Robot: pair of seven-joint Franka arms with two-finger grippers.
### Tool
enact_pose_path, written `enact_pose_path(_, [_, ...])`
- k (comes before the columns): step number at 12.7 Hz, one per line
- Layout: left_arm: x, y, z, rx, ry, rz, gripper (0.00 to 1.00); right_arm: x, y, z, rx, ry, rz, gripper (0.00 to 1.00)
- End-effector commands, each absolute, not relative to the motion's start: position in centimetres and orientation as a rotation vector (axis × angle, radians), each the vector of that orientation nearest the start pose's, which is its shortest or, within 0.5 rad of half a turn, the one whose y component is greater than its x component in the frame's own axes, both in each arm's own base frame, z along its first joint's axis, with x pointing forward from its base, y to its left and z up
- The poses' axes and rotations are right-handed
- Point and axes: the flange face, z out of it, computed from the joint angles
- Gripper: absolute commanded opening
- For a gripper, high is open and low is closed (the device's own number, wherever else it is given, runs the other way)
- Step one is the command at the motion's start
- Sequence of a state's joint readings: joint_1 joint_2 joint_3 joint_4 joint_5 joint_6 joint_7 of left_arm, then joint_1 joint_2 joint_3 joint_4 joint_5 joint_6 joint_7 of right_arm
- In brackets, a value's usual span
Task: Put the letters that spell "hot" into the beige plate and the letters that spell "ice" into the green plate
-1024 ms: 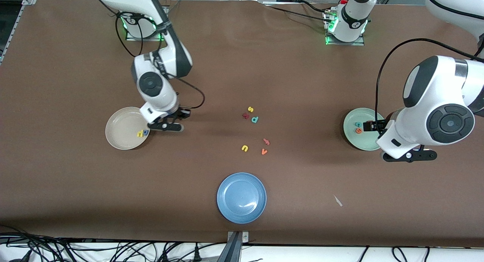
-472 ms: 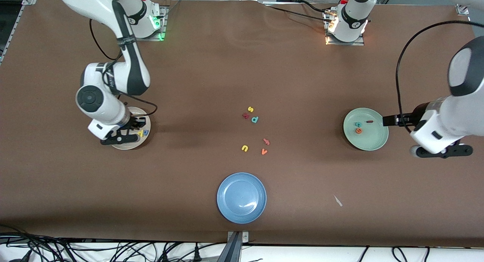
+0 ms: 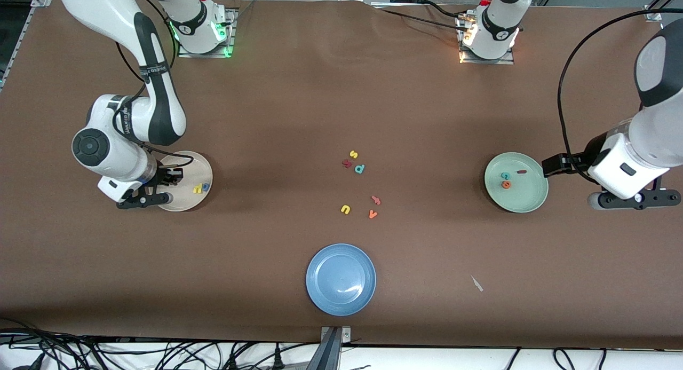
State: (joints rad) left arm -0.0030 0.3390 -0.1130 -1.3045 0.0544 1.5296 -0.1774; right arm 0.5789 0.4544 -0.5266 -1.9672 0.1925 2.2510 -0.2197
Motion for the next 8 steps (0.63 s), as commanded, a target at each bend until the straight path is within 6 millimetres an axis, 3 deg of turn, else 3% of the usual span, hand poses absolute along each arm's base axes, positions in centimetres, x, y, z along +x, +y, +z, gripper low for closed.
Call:
enact_pose_path(1, [62.2, -4.9, 54.0, -3.141, -0.11, 0.114, 0.95, 60.4, 5.1, 26.0, -3.156, -0.238, 0.152, 0.94])
enact_pose_path(2, [62.3, -5.0, 53.9, -3.143, -0.11, 0.097, 0.98, 60.7, 5.3, 26.3, -3.133, -0.208, 0.142, 1.0])
enact_pose_path(5, [62.5, -4.9, 54.1, -3.142, -0.107, 0.082, 0.99, 61.7, 5.8, 27.8, -3.128, -0.203, 0.11, 1.0])
enact_pose_path(8, [62.5, -5.4, 54.6, -3.135, -0.094, 0.068, 1.0, 63.6, 6.1, 31.7, -3.105, -0.185, 0.135, 1.0])
